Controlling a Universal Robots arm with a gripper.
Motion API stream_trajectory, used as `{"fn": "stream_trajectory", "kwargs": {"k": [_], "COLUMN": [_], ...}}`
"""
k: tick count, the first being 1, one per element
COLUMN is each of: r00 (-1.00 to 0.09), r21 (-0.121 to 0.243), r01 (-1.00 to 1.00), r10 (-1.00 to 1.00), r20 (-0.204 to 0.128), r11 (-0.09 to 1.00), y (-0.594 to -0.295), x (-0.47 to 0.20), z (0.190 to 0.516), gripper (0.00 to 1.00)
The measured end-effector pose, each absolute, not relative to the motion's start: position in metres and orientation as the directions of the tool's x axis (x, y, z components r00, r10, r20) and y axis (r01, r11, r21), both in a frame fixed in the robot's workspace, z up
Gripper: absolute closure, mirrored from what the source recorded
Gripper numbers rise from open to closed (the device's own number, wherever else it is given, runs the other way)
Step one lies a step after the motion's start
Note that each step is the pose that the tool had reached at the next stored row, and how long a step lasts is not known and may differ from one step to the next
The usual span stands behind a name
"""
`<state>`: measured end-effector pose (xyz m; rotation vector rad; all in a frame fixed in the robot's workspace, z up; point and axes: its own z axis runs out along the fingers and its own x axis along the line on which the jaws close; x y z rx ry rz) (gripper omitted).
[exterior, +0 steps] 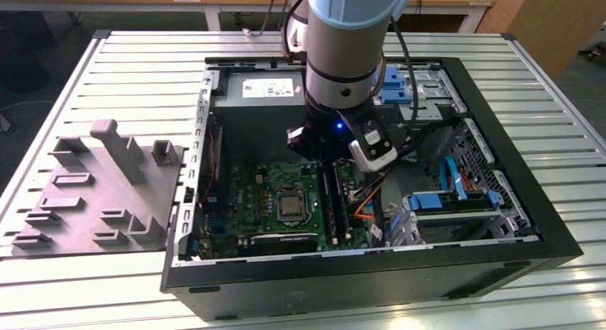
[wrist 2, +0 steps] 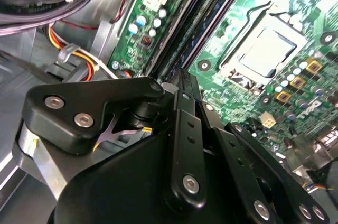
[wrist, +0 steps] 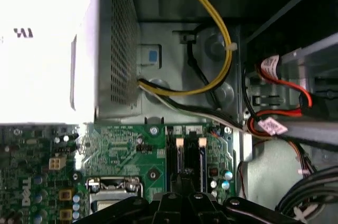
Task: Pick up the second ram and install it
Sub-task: 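Press down the second ram until it locks into place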
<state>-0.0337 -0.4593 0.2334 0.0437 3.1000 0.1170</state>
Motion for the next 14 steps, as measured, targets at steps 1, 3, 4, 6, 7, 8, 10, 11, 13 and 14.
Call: {"fn": "stream_trajectory", "kwargs": {"k": [1,3,4,6,7,8,10,11,13,14], "r00": [-0.999,-0.999,-0.999,-0.999,-0.999,-0.999,-0.999,-0.999,-0.999,-0.999], "r21": [0.076,0.076,0.076,0.076,0.076,0.076,0.076,0.076,0.076,0.076], "r01": [0.027,0.027,0.027,0.027,0.027,0.027,0.027,0.027,0.027,0.027], "r10": [0.030,0.030,0.030,0.030,0.030,0.030,0.030,0.030,0.030,0.030], "r20": [-0.038,-0.038,-0.038,-0.038,-0.038,-0.038,-0.038,-0.038,-0.038,-0.038], "r11": [0.997,0.997,0.997,0.997,0.997,0.997,0.997,0.997,0.997,0.997], "y": [-0.461,-0.466,-0.468,-0.472,-0.474,-0.477,-0.482,-0.484,-0.489,-0.492], "x": [-0.034,-0.034,-0.034,-0.034,-0.034,-0.034,-0.034,-0.034,-0.034,-0.034], "z": [0.233,0.233,0.233,0.233,0.233,0.233,0.233,0.233,0.233,0.234], "gripper": [0.90,0.90,0.90,0.90,0.90,0.90,0.90,0.90,0.90,0.90]}}
